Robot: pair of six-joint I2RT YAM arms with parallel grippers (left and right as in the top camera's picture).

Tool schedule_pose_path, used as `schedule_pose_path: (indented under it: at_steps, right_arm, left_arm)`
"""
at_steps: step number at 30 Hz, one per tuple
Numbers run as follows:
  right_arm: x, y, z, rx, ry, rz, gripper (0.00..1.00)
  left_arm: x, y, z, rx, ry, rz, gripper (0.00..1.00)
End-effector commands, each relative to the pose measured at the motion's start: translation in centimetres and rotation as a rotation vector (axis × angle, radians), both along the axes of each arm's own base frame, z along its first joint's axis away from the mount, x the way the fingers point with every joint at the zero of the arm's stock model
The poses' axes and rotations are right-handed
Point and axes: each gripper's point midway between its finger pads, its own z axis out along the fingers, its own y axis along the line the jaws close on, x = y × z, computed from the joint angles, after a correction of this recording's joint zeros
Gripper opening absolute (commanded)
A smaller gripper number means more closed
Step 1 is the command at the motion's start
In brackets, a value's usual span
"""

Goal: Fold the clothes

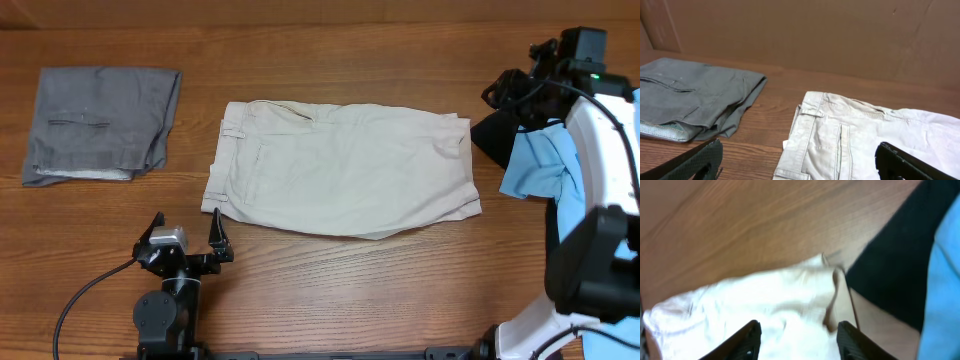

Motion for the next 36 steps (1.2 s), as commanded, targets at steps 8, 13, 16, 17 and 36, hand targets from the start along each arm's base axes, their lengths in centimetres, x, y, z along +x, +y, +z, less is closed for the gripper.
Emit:
schedule_pose_path:
  at_steps: [8, 13, 16, 17, 36]
  right_arm:
    - [-3.6, 2.0, -1.6, 0.040, 0.168, 0.032, 0.63]
    - [-3.8, 1.8, -2.5, 0.032, 0.181, 0.027, 0.62]
    - [-3.9, 1.9, -3.5, 0.033, 0.180, 0.028, 0.62]
    - [-3.9, 1.9, -3.8, 0.034, 0.182, 0.028, 0.62]
    - [-4.4, 2.3, -5.8, 0.037, 0.192, 0.036, 0.64]
  left_arm:
    - [0.0, -0.9, 0.9, 0.013, -0.040, -0.053, 1.00]
    - [-0.5, -3.3, 2.0, 0.003, -0.047, -0.189, 1.00]
    - [-0.8, -3.1, 3.6, 0.011, -0.031, -0.178, 1.00]
    - [-0.9, -3.0, 4.5, 0.033, -0.031, -0.175, 1.00]
    - [17.6, -3.2, 10.8, 0.076, 0.847, -0.301, 1.00]
